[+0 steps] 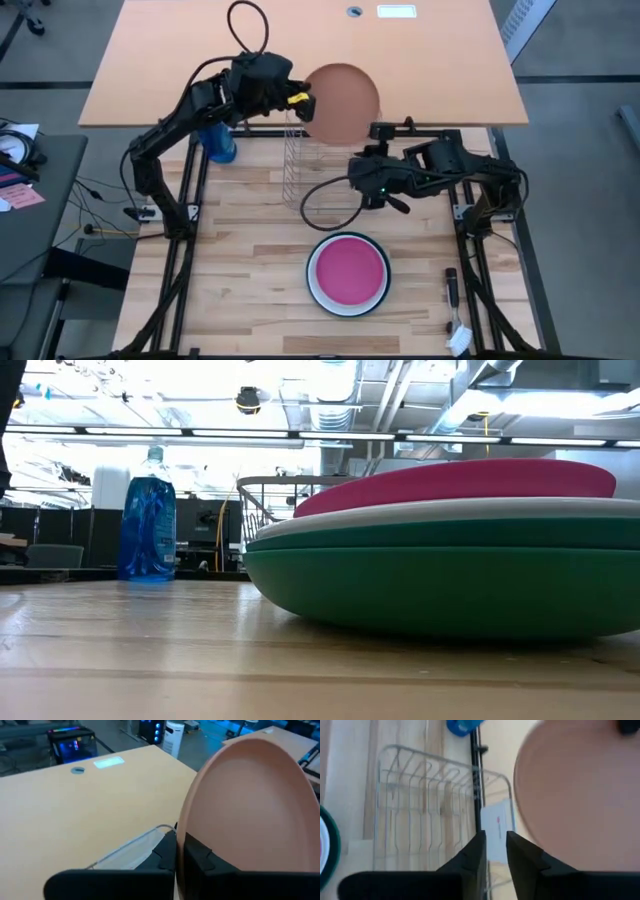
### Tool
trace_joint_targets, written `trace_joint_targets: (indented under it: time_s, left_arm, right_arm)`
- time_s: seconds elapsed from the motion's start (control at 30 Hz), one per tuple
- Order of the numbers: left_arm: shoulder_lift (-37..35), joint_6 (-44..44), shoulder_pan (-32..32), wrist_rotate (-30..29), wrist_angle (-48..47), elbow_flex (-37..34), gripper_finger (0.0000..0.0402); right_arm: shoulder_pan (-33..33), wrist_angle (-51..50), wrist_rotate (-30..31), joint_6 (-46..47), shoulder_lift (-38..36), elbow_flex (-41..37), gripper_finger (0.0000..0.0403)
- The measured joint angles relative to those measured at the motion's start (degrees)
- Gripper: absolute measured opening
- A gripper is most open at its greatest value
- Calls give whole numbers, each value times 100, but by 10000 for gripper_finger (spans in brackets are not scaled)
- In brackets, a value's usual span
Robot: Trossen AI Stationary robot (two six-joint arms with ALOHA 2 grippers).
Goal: Sort dishes
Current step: Put the brown plate in the dish rack
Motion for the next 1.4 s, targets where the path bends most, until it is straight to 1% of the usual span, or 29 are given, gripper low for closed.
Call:
trace_joint_targets:
  time_s: [0.13,0.23,0.33,0.4,0.5,0.63,0.77,1.0,1.2,1.3,1.4]
  left_arm:
    - [0,-57,219,59,4,0,1]
    - [0,163,344,42,15,0,0]
    - [-2,1016,358,-85,70,0,0]
    - [0,1492,312,-501,214,-2,0]
    - [0,1617,333,-746,595,-2,0]
    - [12,1713,430,-768,1249,-42,0]
    - [4,1387,428,-759,2146,-501,0]
    - [11,761,102,-779,3126,-1497,0]
    - [26,229,-325,-1113,3787,-2342,0]
    - [22,40,-533,-1379,3965,-2615,0]
    - [24,-8,-734,-1685,3967,-2724,0]
  right_arm:
    - [9,-447,-9,704,-3,-4,96]
    - [143,-414,-18,1030,-195,-7,98]
    - [276,-424,-24,1333,-562,-7,99]
    - [296,-424,-59,1703,-857,-4,99]
    - [256,-425,-57,2134,-1298,-4,99]
    - [3,-426,-57,2308,-1880,-4,99]
    - [-414,-426,-34,2344,-2366,0,99]
    - [-995,-426,-17,2344,-2971,-2,99]
    - [-1176,-426,-18,2317,-3187,0,99]
    - [-1278,-427,-19,2190,-3186,0,99]
    - [-1370,-424,-19,2045,-3139,-10,99]
